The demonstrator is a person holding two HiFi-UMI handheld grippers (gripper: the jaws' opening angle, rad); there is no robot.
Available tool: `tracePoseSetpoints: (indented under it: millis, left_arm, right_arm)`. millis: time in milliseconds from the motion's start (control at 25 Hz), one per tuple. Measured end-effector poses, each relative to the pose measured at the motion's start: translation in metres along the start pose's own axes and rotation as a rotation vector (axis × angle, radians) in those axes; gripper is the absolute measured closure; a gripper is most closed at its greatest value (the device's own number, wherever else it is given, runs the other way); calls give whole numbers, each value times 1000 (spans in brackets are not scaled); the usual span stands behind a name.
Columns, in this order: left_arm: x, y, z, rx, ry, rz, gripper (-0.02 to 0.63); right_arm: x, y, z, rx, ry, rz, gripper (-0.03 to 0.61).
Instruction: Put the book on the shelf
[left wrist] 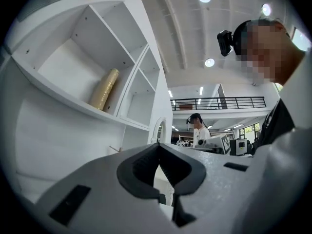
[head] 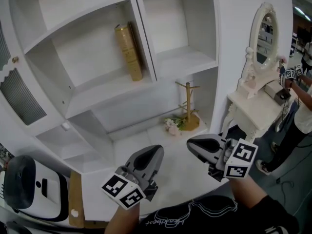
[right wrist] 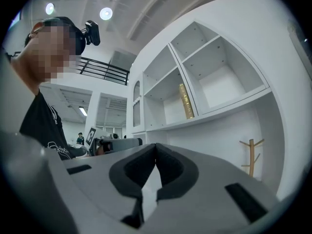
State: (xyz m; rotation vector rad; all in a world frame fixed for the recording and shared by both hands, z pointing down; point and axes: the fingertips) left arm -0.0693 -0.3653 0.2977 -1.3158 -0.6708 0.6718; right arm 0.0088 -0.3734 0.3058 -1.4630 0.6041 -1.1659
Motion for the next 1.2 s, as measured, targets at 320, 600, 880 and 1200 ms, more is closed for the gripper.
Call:
tracePoseSetpoints:
  millis: [320, 600, 880, 1200]
  left_arm:
    - [7, -4, -2, 5, 4, -15, 611]
    - [7, -2, -15, 1, 5, -52, 611]
    - [2, -4, -25, -7, 15, -60, 611]
    - [-9, 0, -28, 0, 56, -42, 610]
  right_arm:
    - [-3, -15, 4, -23, 3, -31, 572]
    - [6, -10, 6, -25, -11, -34, 572]
    - [16, -6, 4, -31, -12, -28, 572]
    - [20, 0, 4, -20, -12, -24, 572]
Point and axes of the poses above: the fingertips, and each gripper's own axes: z backward along the fingers, x to its right, y out of its top, and after that the axes turned 13 degrees about -z, right-handed
